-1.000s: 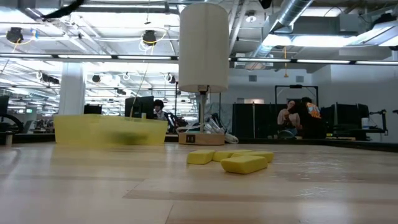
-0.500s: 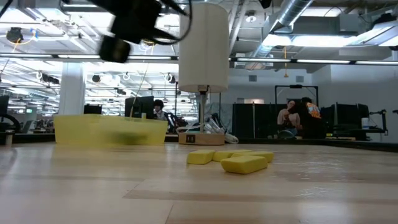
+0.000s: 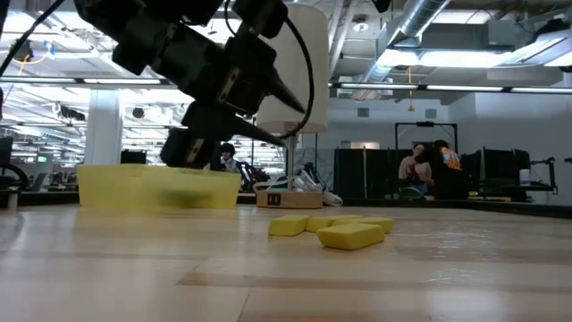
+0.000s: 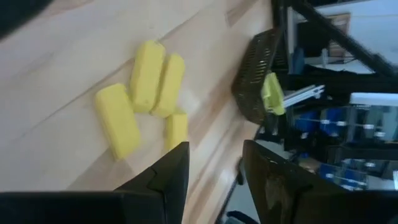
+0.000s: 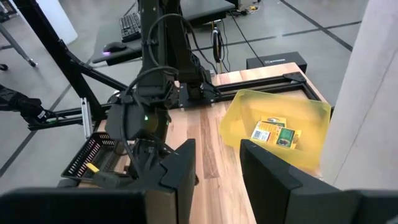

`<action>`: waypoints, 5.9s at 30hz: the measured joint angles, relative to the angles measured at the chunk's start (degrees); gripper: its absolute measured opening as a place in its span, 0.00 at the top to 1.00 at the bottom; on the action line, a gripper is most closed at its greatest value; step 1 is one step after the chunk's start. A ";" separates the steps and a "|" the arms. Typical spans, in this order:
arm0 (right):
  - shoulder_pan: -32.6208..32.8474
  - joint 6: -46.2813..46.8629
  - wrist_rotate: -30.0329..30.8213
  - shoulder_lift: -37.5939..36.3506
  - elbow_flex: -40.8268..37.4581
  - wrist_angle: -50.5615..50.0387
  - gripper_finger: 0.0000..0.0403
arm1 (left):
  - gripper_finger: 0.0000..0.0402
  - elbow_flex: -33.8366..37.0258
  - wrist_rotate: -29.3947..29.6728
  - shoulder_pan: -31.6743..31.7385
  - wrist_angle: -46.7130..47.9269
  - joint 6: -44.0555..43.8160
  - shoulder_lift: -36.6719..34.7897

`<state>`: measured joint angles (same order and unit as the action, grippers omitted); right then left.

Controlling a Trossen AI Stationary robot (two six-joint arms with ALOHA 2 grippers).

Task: Pick & Place School Supplies
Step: Put the eraser into the bottom left black bin

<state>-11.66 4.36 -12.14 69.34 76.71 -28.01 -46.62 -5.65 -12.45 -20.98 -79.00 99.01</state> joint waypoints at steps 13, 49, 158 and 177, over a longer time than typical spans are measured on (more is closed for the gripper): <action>-0.04 -0.32 0.00 0.00 0.00 -0.22 0.71 | 0.64 -0.21 -1.97 0.26 -1.07 -0.79 5.36; -0.09 -0.43 0.00 0.39 -0.04 -0.24 0.71 | 0.64 -6.38 -1.39 2.10 11.52 2.29 7.60; -0.11 -1.96 -0.02 0.37 0.02 -3.27 0.71 | 0.64 -10.39 -5.05 3.51 16.37 6.36 7.23; -0.11 -1.85 -0.04 0.37 0.02 -3.43 0.71 | 0.64 -10.46 -5.38 3.15 16.50 6.73 9.04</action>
<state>-11.77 2.50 -12.19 69.71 76.73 -31.44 -57.08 -11.03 -9.30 -4.48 -72.27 108.05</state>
